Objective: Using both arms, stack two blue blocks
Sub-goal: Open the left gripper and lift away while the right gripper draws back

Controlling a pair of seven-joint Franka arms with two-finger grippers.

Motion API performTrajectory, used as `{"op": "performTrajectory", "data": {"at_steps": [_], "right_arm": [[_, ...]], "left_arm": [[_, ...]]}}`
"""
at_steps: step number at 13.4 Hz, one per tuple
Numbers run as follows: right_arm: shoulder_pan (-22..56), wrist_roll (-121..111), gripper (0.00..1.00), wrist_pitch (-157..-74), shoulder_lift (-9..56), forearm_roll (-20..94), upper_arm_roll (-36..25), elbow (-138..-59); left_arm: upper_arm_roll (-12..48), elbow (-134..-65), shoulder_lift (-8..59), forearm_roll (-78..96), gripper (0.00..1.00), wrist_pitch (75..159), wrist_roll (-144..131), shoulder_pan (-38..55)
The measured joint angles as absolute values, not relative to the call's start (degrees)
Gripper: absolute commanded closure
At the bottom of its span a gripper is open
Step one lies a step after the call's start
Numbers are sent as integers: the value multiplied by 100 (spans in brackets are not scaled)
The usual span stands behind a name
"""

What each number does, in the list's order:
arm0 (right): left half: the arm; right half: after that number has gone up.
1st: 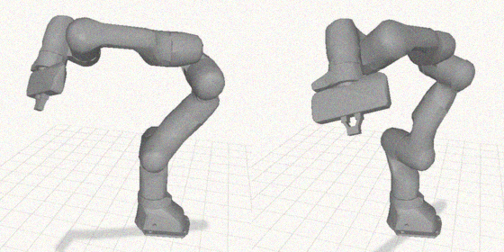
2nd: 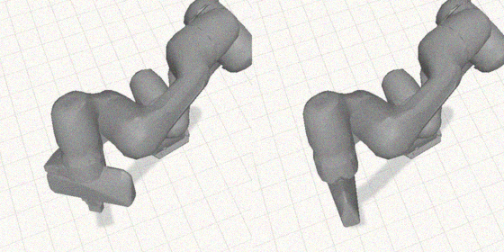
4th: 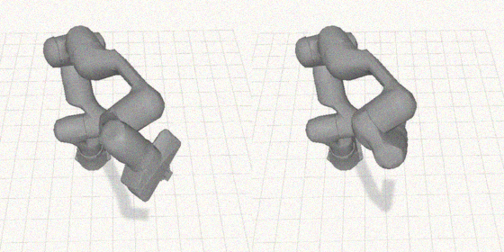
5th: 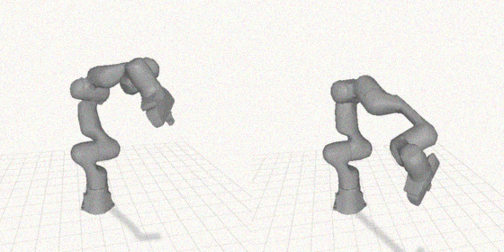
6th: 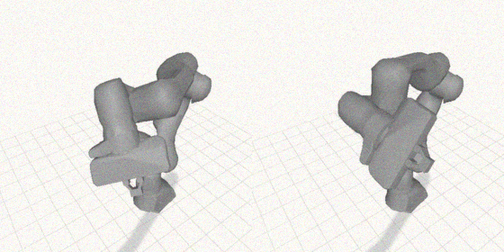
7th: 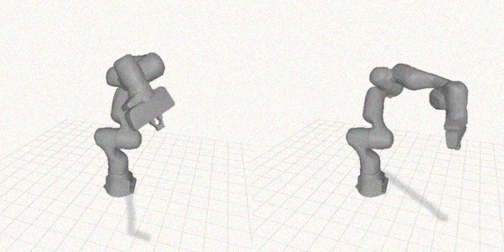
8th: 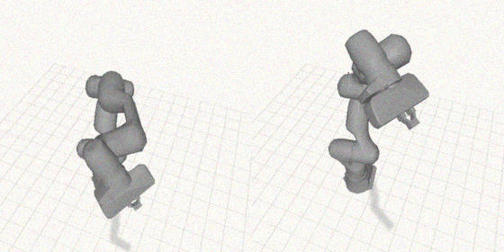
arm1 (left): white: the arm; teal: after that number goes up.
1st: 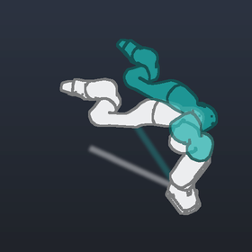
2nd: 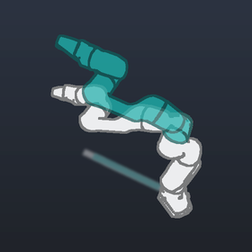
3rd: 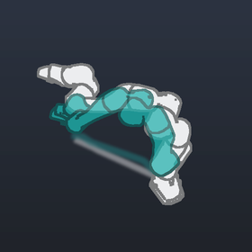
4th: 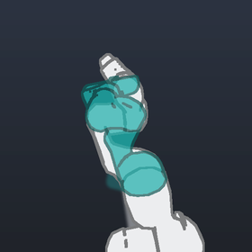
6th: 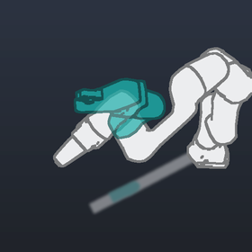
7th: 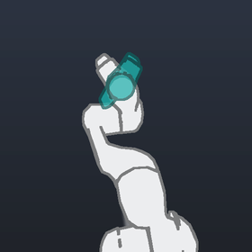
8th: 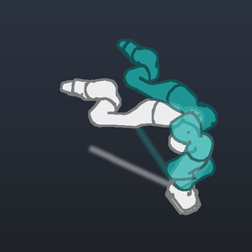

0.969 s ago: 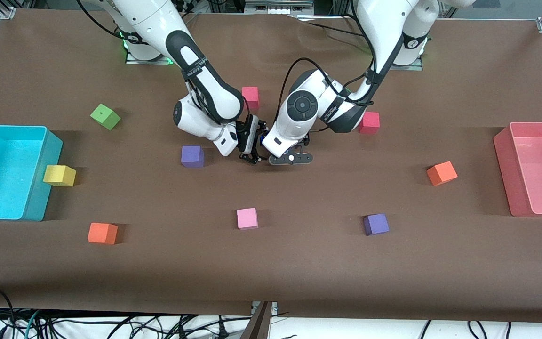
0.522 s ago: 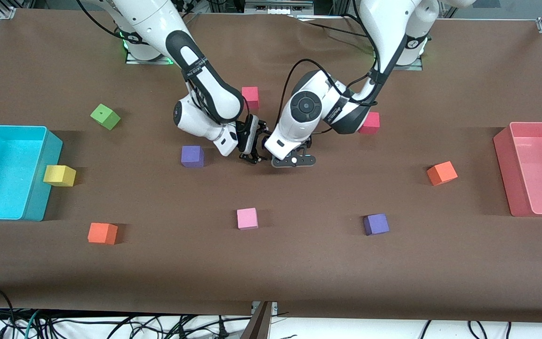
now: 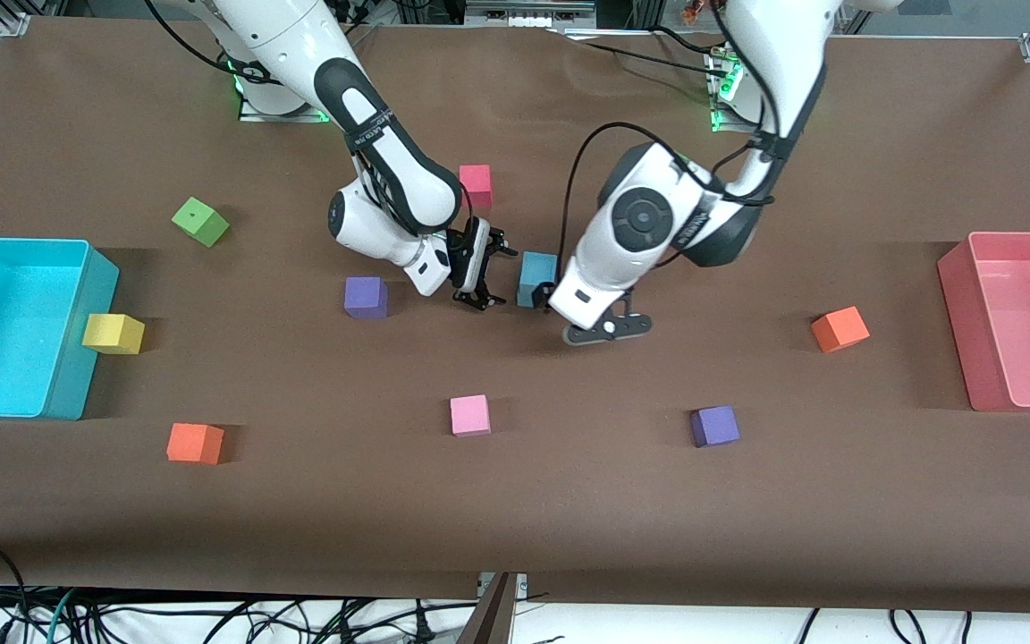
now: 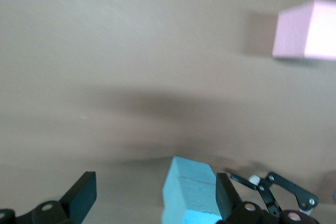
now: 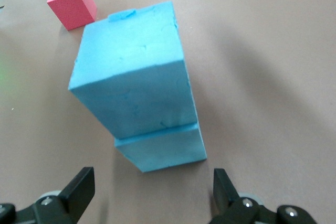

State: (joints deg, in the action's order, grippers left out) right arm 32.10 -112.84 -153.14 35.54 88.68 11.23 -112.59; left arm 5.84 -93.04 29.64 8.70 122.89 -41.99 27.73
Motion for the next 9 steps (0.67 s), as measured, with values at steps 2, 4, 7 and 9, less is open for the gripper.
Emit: {"op": "performTrajectory", "data": {"at_steps": [2, 4, 7, 9], "right_arm": [[3142, -11308, 0, -15314, 3469, 8869, 1122, -11363], [3096, -11313, 0, -15314, 3287, 8869, 1122, -11458], [3052, -11272, 0, -15314, 2884, 8882, 1119, -11732], [2993, -11064, 0, -15316, 2519, 8897, 1118, -12026]], "left_arm": [[576, -9334, 2663, 870, 0, 11846, -3862, 2369], [568, -9386, 2318, 870, 0, 11333, -3284, 1956], [557, -9500, 1787, 870, 0, 10888, -2825, 1359], [552, -9521, 1459, 869, 0, 10463, -2532, 982]]}}
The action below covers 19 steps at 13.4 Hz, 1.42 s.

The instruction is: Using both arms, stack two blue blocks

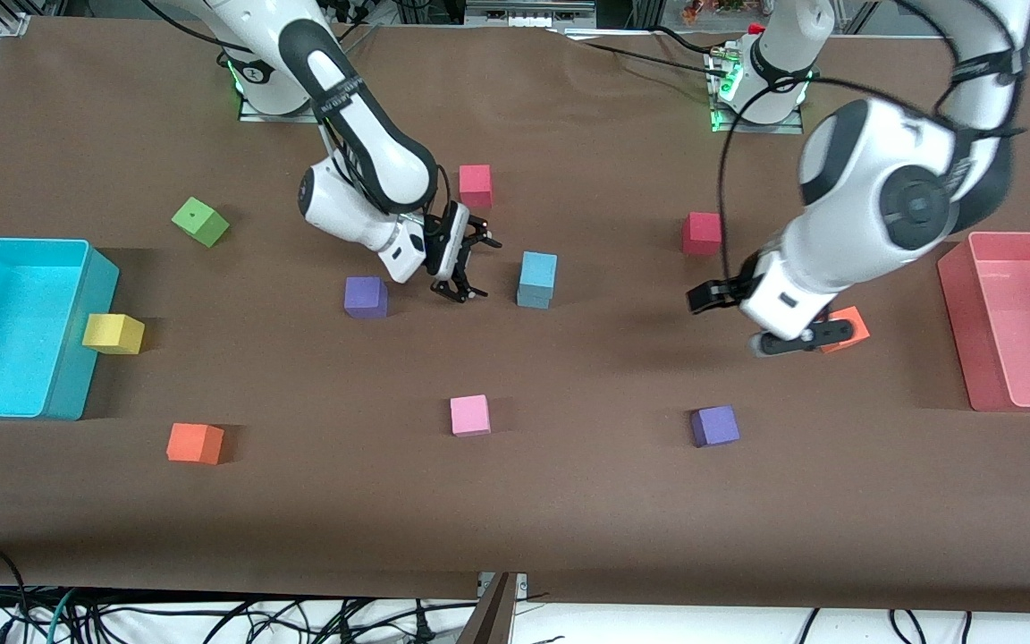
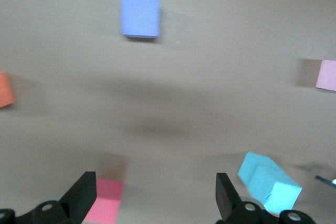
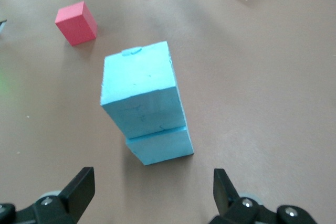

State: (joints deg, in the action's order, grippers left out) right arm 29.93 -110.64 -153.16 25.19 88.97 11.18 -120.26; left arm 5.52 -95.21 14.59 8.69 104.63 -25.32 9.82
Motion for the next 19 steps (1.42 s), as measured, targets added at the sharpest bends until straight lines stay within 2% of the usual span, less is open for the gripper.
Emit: {"op": "performTrajectory", "data": {"at_steps": [5, 10, 12, 15, 17, 19], "right_arm": [[2731, -9873, 0, -15320, 1695, 8812, 1085, -12516], [2392, -7451, 0, -15251, 1255, 6876, 866, -12577], [2263, -6361, 0, -14613, 963, 5565, 433, -12549], [2089, -4343, 0, -12741, 506, 3075, -391, -12032], [1880, -2771, 0, -11696, 336, 1930, -585, -11466], [1652, -1459, 0, -11233, 254, 1097, -599, -11126]], "left_arm": [[524, -9586, 636, 356, 0, 9665, -1565, 201], [503, -9609, 193, -139, 0, 9294, -1388, 137], [500, -9612, 144, -152, 0, 9266, -1382, 137], [499, -9617, 139, -153, 0, 9261, -1375, 137], [499, -9617, 137, -153, 0, 9261, -1374, 137], [499, -9617, 133, -153, 0, 9259, -1374, 137]]}}
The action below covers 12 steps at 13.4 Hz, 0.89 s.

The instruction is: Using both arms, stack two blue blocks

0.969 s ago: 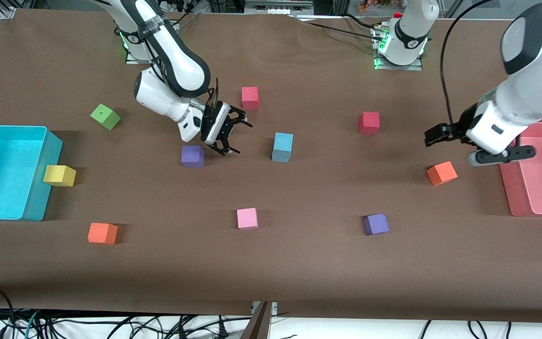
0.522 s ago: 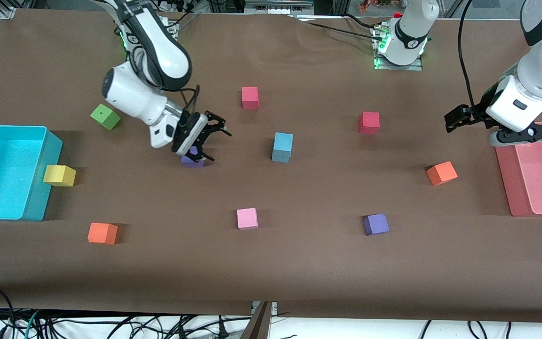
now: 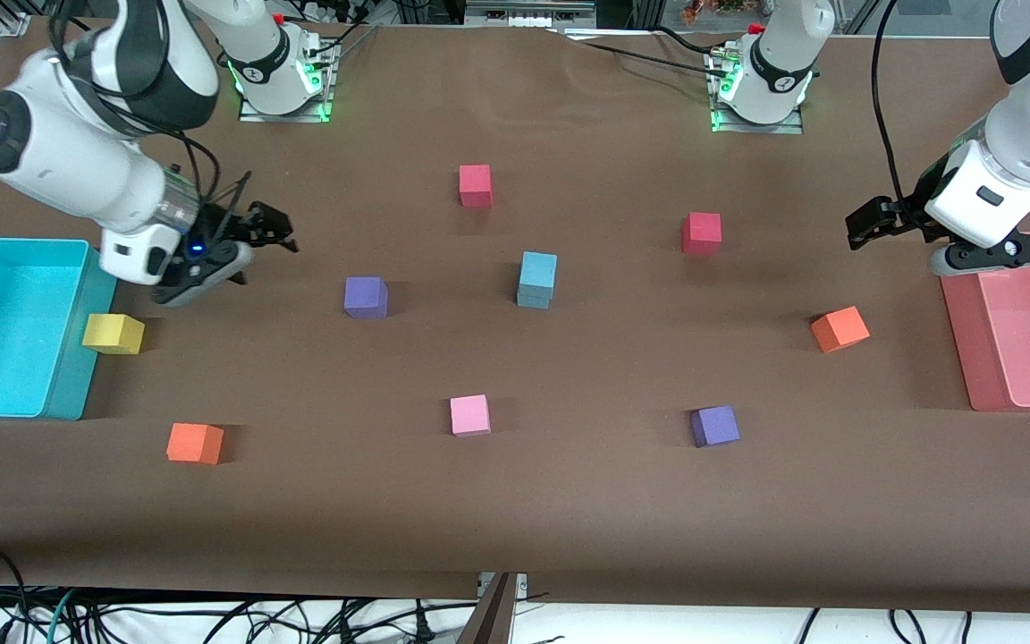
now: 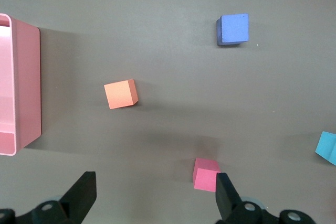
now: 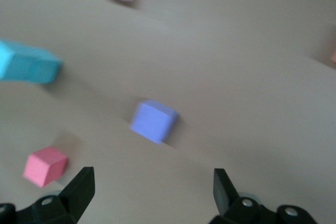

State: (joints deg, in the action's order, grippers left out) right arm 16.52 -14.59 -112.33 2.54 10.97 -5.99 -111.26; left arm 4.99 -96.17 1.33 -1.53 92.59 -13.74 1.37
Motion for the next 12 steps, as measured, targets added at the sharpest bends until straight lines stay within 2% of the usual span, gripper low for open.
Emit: {"op": "performTrajectory", "data": {"at_steps": [3, 7, 10, 12], "right_arm": [[1228, -512, 0, -10310, 226, 171, -591, -10617], [401, -517, 0, -9374, 14, 2, -585, -9760], [225, -492, 0, -8740, -92, -344, -552, -9368], [127, -443, 0, -8601, -97, -331, -497, -9254]], "left_arm": [[519, -9617, 130, -153, 0, 9256, -1374, 138], [544, -9611, 112, -153, 0, 9202, -1374, 139], [538, -9602, 92, -153, 0, 9045, -1374, 137], [526, -9598, 58, -153, 0, 8962, -1374, 102]]}}
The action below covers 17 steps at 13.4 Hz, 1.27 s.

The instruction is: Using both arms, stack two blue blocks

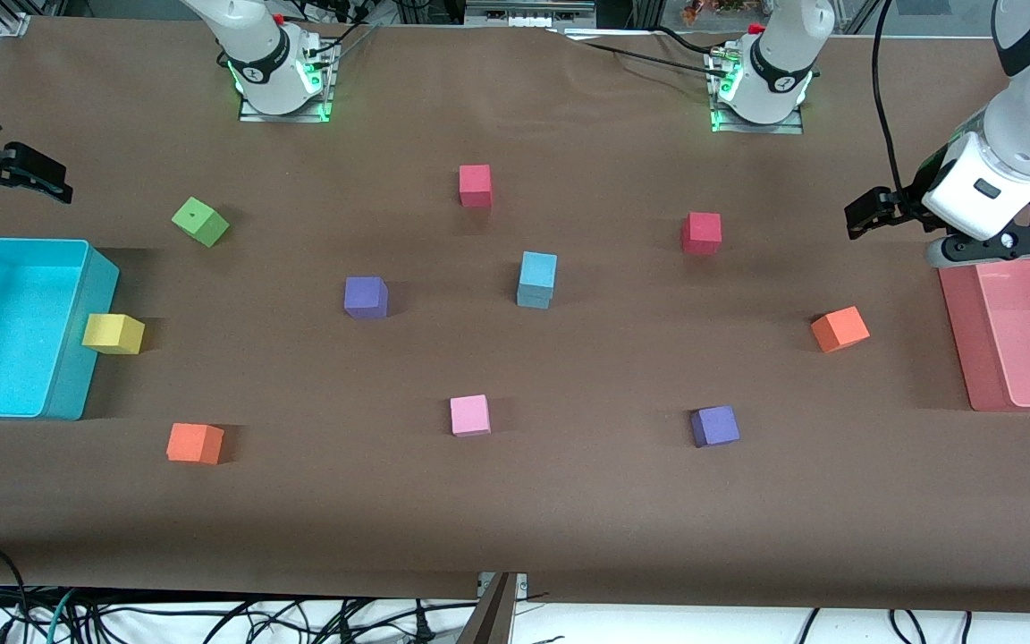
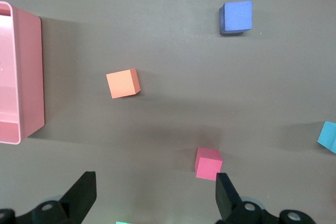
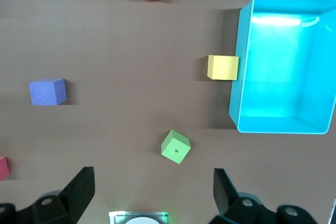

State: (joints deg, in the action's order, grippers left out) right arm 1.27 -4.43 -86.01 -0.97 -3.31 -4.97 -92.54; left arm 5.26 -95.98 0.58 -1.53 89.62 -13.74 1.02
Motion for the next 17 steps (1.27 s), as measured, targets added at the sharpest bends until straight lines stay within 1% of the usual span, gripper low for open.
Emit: {"op": "performTrajectory", "data": {"at_steps": [3, 7, 11, 17], "right_arm": [[-57, -439, 0, -8849, -56, -200, -381, -9342], [-93, -439, 0, -9323, -31, -196, -353, -9693], [-93, -438, 0, -9370, -31, -192, -312, -9717], [-93, -430, 0, -9386, -31, -172, -277, -9717]], "left_arm": [[526, -9598, 19, -138, 0, 8915, -1355, 59], [526, -9533, 4, -118, 0, 8862, -1350, 59], [526, -9410, -28, -117, 0, 8749, -1338, 58], [533, -9407, -28, -115, 0, 8747, -970, 57]]}}
